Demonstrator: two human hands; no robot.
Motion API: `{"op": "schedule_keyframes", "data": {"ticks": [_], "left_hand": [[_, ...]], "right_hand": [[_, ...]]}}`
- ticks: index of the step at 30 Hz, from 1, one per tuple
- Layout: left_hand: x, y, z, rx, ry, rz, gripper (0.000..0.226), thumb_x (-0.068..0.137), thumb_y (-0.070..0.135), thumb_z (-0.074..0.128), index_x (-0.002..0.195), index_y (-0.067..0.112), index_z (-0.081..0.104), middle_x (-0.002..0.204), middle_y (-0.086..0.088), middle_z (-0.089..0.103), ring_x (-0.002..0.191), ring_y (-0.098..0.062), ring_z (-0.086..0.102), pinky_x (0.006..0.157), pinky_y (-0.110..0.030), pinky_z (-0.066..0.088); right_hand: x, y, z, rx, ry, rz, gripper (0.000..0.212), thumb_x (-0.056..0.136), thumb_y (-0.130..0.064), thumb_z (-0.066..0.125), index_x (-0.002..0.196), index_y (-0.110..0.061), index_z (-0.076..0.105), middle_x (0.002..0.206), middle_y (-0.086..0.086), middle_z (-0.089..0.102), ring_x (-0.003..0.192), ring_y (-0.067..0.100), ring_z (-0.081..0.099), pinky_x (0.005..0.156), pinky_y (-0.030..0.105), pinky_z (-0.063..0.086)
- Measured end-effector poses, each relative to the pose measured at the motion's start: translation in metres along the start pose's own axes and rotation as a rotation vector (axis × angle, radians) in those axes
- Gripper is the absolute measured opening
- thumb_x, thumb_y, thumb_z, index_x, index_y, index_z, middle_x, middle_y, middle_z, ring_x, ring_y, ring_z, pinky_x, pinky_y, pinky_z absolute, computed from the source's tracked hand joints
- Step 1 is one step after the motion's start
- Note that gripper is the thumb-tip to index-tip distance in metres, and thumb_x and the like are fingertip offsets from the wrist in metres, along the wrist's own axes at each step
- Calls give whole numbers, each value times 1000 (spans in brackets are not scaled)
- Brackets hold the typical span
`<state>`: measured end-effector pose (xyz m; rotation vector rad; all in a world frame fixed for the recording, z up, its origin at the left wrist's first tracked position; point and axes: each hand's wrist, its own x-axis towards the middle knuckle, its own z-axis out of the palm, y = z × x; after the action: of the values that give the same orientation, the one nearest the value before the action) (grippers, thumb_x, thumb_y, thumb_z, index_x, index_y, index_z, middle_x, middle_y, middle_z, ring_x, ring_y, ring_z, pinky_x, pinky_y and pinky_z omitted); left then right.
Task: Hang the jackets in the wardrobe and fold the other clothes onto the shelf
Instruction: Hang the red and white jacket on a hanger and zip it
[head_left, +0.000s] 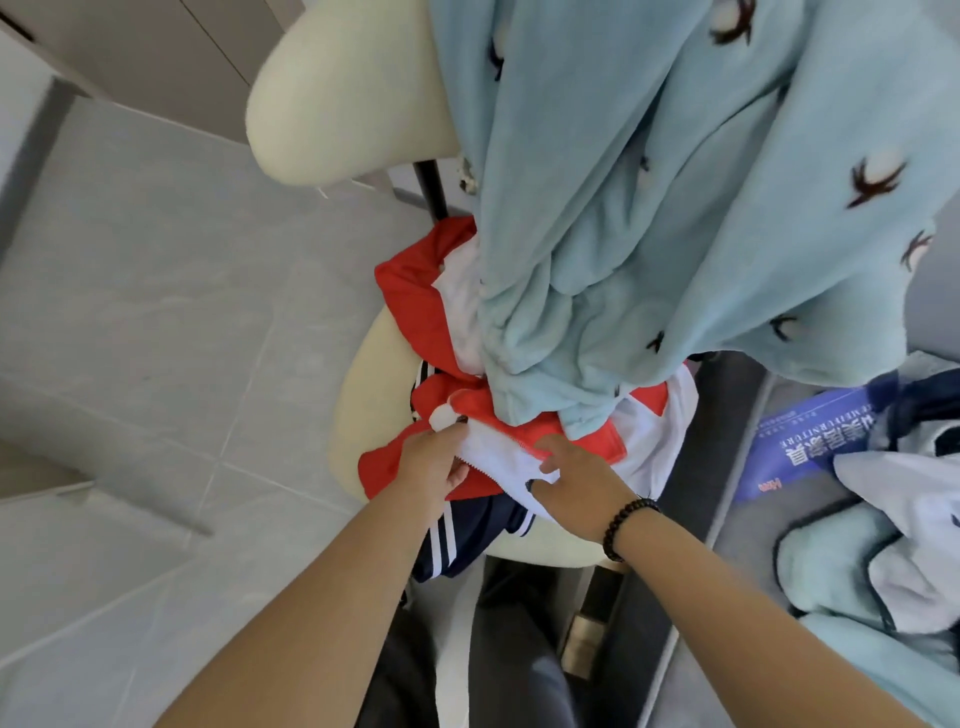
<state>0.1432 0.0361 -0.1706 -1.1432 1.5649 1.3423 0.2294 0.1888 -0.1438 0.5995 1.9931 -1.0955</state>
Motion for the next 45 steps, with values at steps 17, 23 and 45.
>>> {"op": "schedule_keyframes", "data": {"ticks": [17,23,45], "left_hand": [[-227,112,-17,-142,-420,393,16,88,2,46,83,4,60,73,-8,65,61,-14,64,53,-25,51],[-311,141,-36,-234,-480,550,11,92,6,52,98,1,60,89,-16,62,78,-21,63,70,-32,52],[-359,71,-48,339,67,1073,63,77,40,77,127,17,46,120,2,55,113,-19,55,100,-33,45]], "right_hand": [[-89,-73,-51,-137,537,-233,65,80,-53,66,138,-44,38,103,-7,41,91,10,45,86,21,42],[-144,-132,-79,-29,532,-478,41,93,-24,57,57,-23,38,65,-11,38,60,8,39,56,16,32],[-371,-327,-169,576,528,-1078,59,85,-37,66,83,20,51,71,15,50,67,24,46,65,37,42]]}}
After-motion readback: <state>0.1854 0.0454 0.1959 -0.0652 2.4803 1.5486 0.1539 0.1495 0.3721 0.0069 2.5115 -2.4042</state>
